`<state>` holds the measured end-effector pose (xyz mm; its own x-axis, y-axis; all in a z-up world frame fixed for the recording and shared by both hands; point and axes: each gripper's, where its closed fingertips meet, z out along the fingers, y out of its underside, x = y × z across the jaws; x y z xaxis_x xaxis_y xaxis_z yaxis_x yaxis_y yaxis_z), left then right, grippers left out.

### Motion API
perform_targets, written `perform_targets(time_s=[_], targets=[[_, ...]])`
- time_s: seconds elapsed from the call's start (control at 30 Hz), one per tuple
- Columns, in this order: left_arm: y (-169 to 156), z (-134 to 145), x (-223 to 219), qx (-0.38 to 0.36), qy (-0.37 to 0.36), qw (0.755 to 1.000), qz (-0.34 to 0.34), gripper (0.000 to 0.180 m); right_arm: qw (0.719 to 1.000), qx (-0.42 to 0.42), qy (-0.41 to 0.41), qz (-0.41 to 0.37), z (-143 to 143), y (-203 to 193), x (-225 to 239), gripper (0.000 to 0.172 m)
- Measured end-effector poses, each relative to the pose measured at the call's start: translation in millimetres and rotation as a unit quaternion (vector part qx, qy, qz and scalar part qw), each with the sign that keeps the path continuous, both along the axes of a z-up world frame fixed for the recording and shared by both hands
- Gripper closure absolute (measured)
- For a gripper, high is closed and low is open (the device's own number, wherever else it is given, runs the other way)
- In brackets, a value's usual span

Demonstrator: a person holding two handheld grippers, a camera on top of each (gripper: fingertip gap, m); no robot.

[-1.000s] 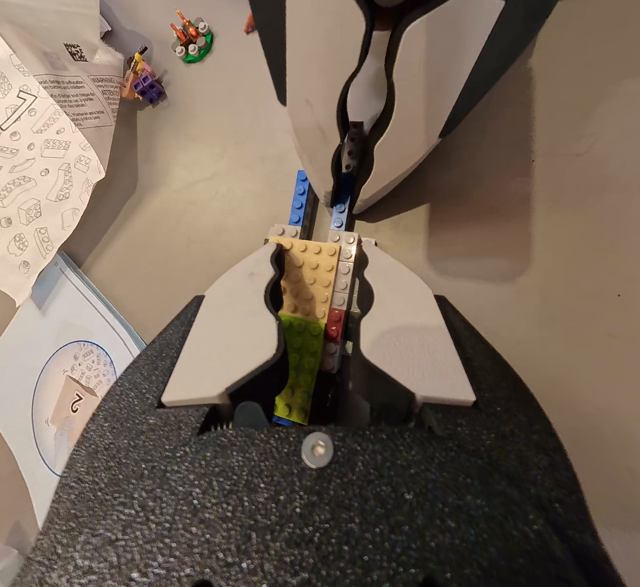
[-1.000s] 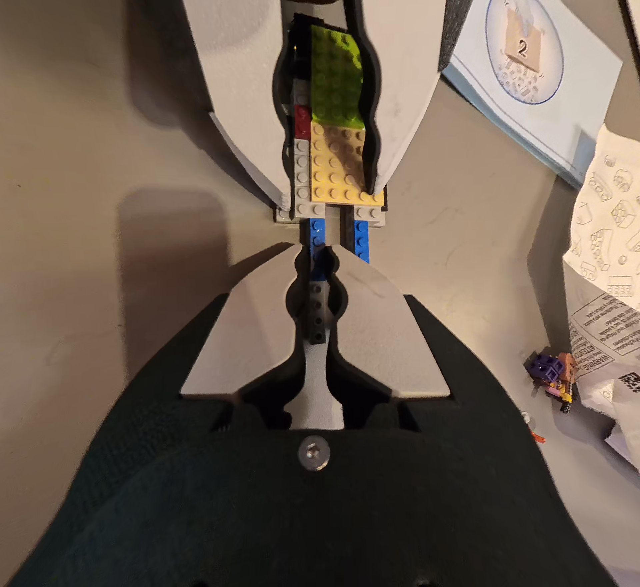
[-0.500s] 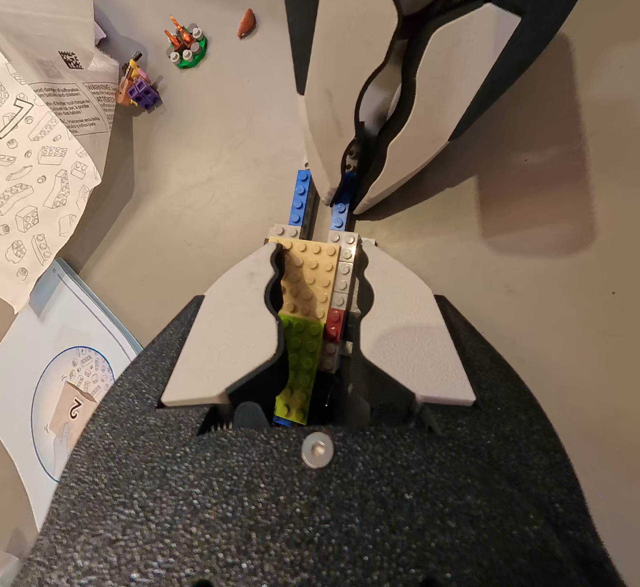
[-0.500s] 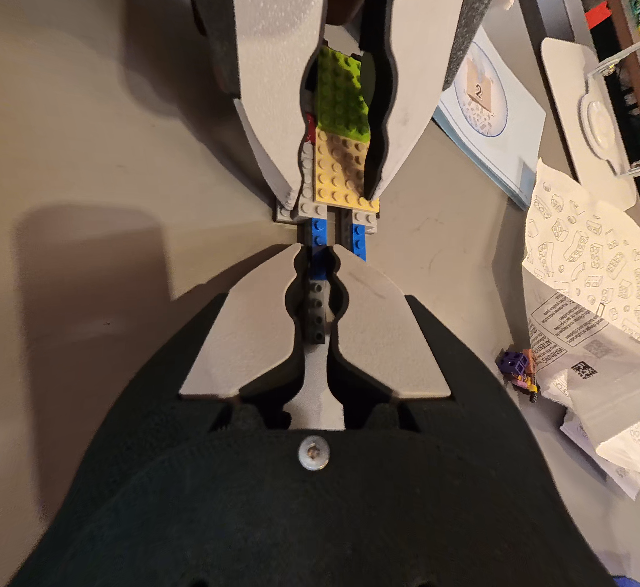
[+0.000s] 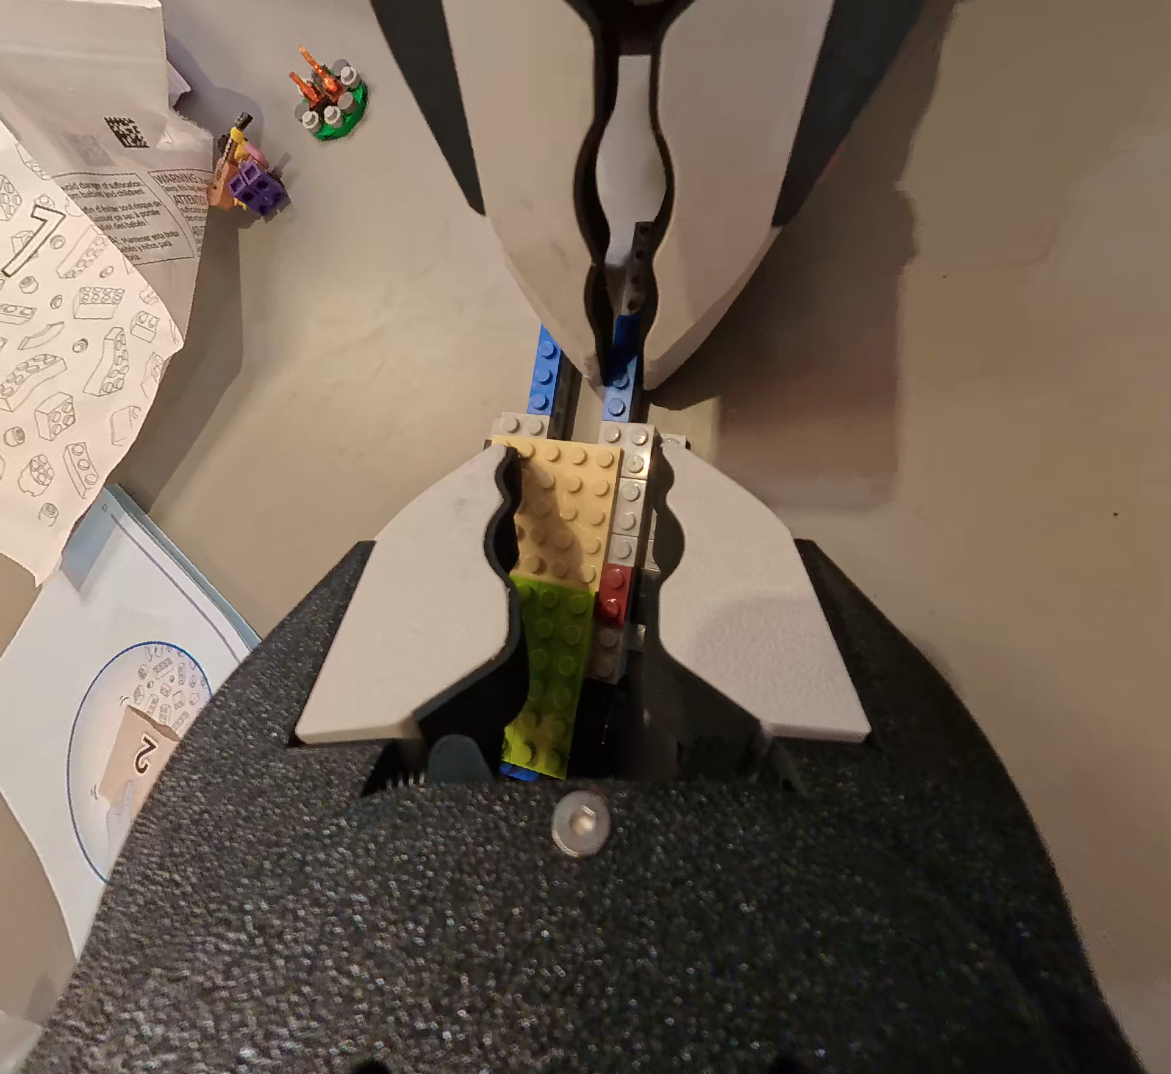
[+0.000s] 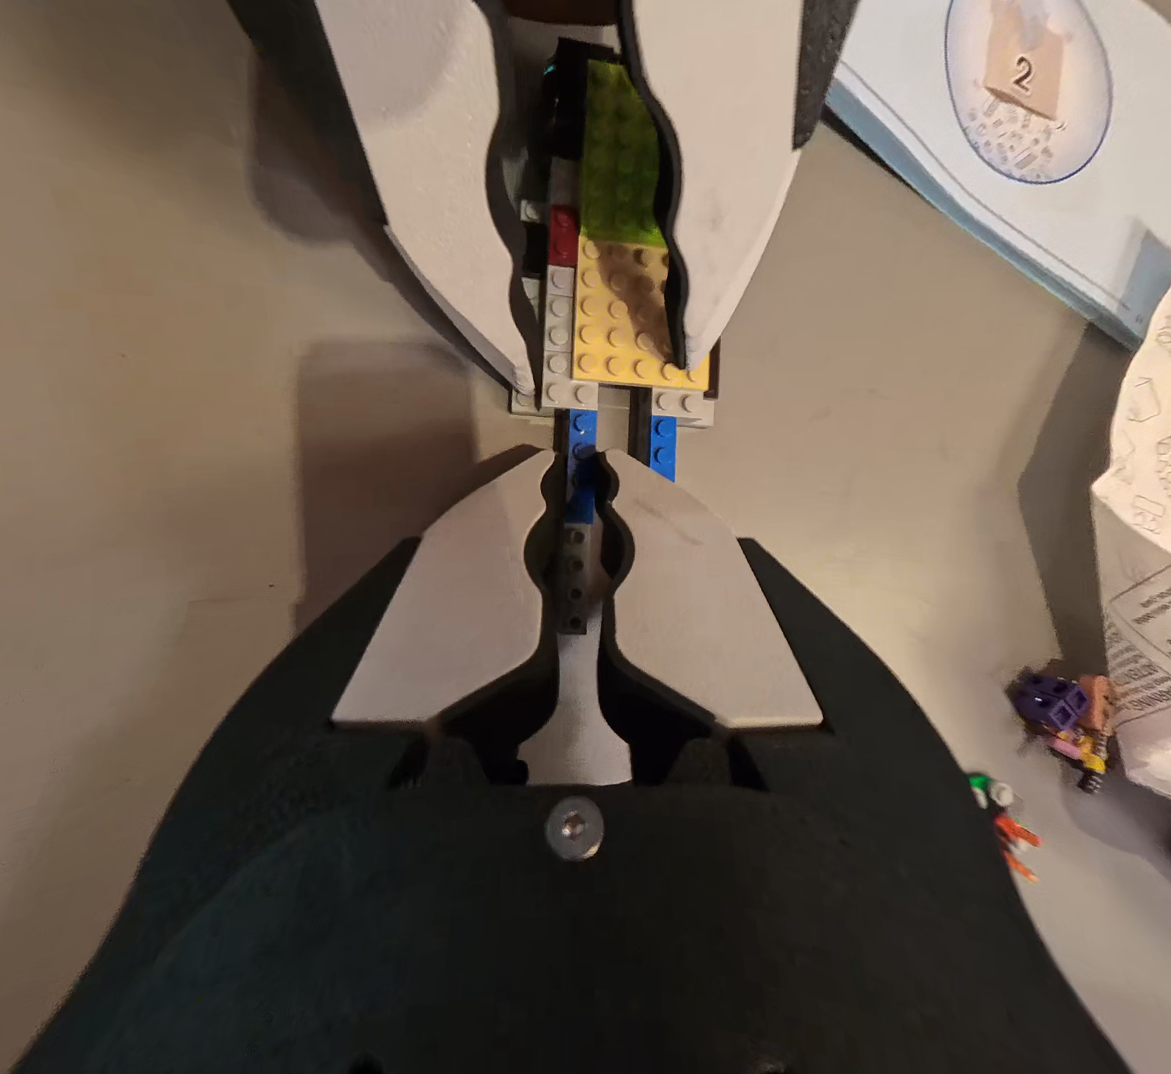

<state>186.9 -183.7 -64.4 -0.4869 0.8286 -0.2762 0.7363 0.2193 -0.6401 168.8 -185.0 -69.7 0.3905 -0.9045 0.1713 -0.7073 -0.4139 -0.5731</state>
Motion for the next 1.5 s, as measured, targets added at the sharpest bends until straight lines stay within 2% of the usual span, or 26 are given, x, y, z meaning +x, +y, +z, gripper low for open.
perform_targets(time_s=[0.13,0.8,0.87,1.0,1.23,1.37,1.5], targets=[[0.3,0.6,-2.0,-0.003,0.002,1.0,-0.004,0.142,0.999,0.047,-0.009,-0.001,2.0,0.4,-1.7,0.164],[1.2,1.2,-7.5,-0.011,0.005,1.0,-0.015,0.144,0.991,0.126,-0.03,-0.024,4.9,0.1,-9.2,0.164],[2.8,0.9,-9.2,-0.011,0.007,1.0,-0.02,0.151,0.991,0.125,-0.035,-0.027,6.9,-2.1,-10.6,0.164],[3.5,0.9,-7.8,-0.014,0.01,1.0,-0.02,0.151,0.977,0.168,-0.115,-0.058,46.6,-21.6,-12.6,0.164],[2.9,1.2,-7.8,-0.011,0.013,1.0,-0.015,0.151,0.982,0.133,-0.11,-0.072,37.4,-31.5,-16.8,0.164],[3.6,1.6,-7.4,-0.011,0.016,1.0,-0.011,0.151,0.974,0.119,-0.154,-0.113,55.0,-42.0,-21.6,0.164],[10.5,2.2,-7.4,-0.005,0.021,1.0,-0.02,0.151,0.957,0.094,-0.201,-0.185,79.2,-58.9,-54.7,0.164]])
